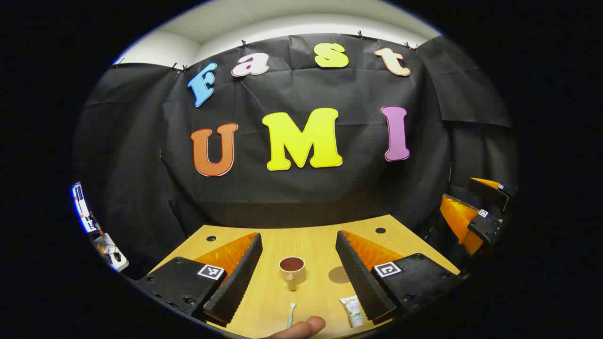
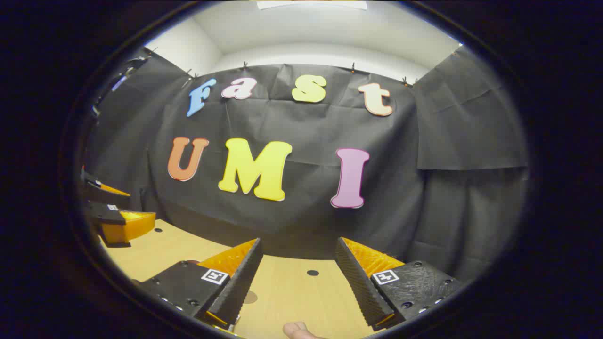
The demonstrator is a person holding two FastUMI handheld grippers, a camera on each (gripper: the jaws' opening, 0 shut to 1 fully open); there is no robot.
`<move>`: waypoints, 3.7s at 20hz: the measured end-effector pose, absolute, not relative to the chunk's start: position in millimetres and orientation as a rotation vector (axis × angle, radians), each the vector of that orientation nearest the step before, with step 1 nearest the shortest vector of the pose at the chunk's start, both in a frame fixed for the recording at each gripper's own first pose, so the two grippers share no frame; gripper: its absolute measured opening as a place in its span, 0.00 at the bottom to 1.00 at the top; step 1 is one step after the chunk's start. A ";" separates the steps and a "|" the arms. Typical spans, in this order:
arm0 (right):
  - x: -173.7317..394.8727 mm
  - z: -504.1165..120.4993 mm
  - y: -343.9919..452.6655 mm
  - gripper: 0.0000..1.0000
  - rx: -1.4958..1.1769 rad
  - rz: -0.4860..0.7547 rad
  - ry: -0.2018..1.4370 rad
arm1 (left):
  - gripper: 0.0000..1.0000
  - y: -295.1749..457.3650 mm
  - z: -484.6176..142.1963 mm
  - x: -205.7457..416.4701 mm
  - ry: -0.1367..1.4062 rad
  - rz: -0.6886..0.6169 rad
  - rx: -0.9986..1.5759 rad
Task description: Put the toothbrush and toothpaste on the desktop into the cup, then pick up the cup and place it on the coaster on the desktop.
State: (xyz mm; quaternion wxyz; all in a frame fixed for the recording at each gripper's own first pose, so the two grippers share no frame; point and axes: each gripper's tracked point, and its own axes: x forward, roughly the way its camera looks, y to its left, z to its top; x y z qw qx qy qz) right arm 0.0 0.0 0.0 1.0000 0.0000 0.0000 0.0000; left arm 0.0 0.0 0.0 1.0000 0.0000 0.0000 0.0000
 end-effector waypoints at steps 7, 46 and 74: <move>-32.4 -30.1 -45.8 0.95 0.040 0.078 -0.021 | 0.99 -60.2 -2.4 -27.5 0.004 0.065 -0.024; -50.8 -117.1 103.7 0.97 -0.079 0.144 0.342 | 0.96 38.1 -290.7 -10.1 0.690 -0.048 -0.111; -26.4 -233.3 145.8 0.94 -0.057 0.220 0.782 | 0.10 80.2 -268.0 -10.2 0.719 0.010 -0.126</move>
